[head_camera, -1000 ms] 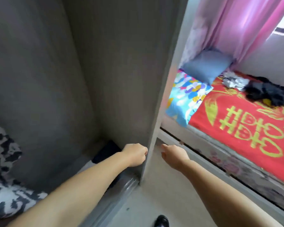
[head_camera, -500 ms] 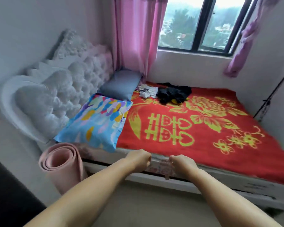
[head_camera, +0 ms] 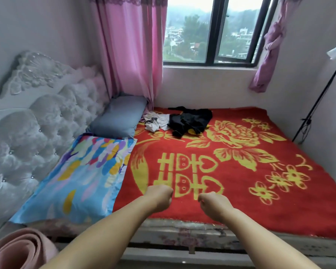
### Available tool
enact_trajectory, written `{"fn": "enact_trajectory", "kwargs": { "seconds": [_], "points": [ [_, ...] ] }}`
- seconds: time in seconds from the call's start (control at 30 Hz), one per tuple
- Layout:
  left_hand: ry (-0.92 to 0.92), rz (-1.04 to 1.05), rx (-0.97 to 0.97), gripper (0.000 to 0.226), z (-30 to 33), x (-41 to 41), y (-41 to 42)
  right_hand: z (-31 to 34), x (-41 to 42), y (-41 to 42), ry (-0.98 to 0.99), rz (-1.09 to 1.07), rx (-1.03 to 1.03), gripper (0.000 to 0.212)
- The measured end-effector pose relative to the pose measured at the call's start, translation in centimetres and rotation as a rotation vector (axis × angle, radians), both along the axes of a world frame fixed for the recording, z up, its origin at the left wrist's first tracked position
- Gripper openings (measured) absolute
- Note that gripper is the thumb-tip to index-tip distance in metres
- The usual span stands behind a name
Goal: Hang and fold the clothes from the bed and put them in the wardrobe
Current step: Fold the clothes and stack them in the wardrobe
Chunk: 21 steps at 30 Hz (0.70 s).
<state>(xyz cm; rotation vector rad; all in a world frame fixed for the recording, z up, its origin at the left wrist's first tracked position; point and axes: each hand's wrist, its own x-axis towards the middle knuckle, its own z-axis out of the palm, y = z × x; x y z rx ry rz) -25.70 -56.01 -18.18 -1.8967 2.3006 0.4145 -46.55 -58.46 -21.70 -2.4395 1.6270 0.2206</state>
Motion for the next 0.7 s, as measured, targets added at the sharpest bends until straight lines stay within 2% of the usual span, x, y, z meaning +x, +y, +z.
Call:
{"fn": "enact_trajectory", "kwargs": {
  "seconds": [0.13, 0.37, 0.53, 0.7],
  "points": [
    [0.017, -0.013, -0.026, 0.027, -0.2, 0.8, -9.5, 0.0, -0.6, -7.2, -0.019, -0.090, 0.000, 0.031],
    [-0.009, -0.092, 0.041, 0.026, -2.4, -0.2, -23.4, -1.4, -3.1, -17.3, -0.046, -0.276, 0.056, 0.028],
    [0.001, -0.123, 0.162, 0.026, -6.8, -2.6, -28.8, -5.8, -5.4, -22.5, -0.007, -0.290, 0.170, 0.030],
    [0.036, -0.040, 0.243, 0.029, -10.3, -4.8, -35.4, -9.2, -7.8, -31.5, 0.012, -0.229, 0.240, 0.031]
  ]
}}
